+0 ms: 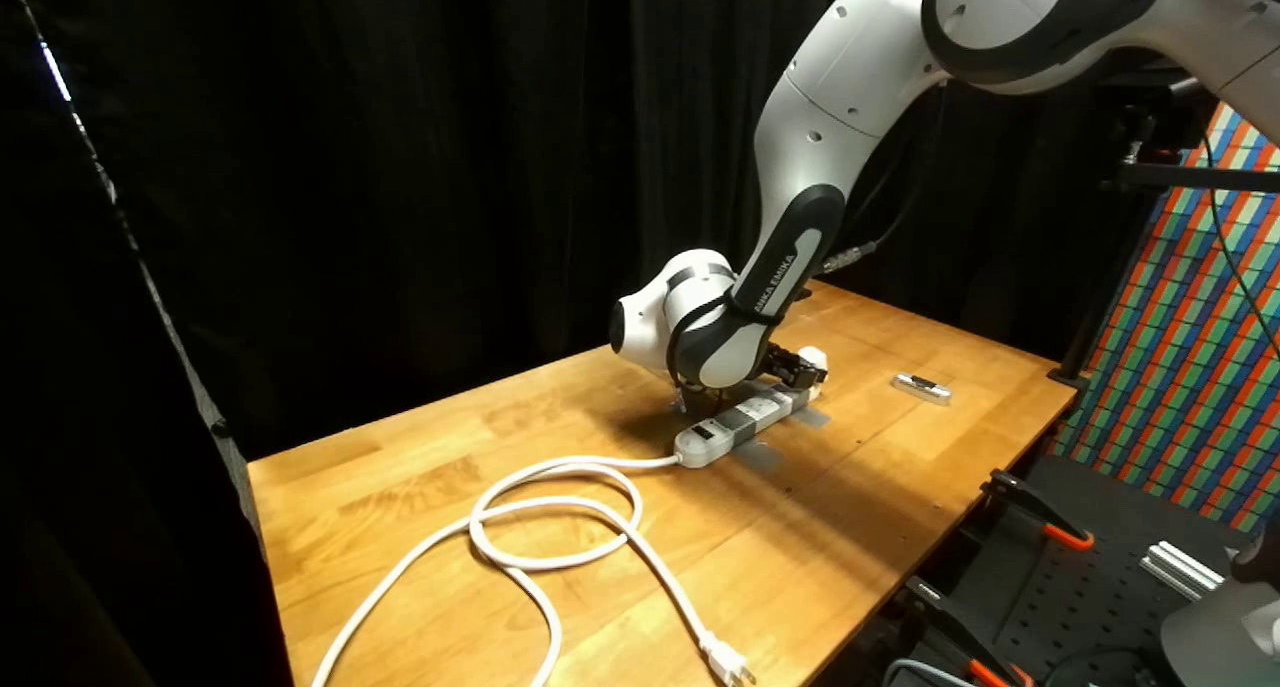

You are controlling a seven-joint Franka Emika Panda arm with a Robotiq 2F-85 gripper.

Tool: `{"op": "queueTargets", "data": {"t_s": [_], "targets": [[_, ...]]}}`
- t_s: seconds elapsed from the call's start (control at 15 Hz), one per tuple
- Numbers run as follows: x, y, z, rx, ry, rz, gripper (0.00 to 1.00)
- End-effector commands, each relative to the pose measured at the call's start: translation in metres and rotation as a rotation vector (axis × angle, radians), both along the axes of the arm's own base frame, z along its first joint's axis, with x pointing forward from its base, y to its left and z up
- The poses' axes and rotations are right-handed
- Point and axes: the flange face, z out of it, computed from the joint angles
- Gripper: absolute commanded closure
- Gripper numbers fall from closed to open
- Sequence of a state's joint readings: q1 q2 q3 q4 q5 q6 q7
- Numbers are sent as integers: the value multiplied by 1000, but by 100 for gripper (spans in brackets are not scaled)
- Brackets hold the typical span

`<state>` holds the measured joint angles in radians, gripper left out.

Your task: Move the charging adaptor backwards, place the adaptor on the extension cable

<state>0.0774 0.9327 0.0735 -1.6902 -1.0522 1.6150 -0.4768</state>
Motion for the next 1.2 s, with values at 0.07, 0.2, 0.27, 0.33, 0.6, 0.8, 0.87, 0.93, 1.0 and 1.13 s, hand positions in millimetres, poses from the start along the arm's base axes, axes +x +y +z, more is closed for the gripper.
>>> {"op": "queueTargets", "data": {"t_s": [0.07,0.2,0.27,0.33,0.6,0.8,0.87,0.93,1.0,1.13], "targets": [[-2,25,5,-4,-13,28,77],[-4,31,3,0,-11,37,77],[-4,34,3,1,-13,41,77],[-4,36,5,3,-20,43,77],[7,51,38,33,-84,43,77],[17,66,79,98,-120,47,77],[21,73,95,132,-122,49,77],[24,78,109,169,-110,56,77],[25,82,122,212,-93,63,77],[26,85,140,319,-43,78,77]]}}
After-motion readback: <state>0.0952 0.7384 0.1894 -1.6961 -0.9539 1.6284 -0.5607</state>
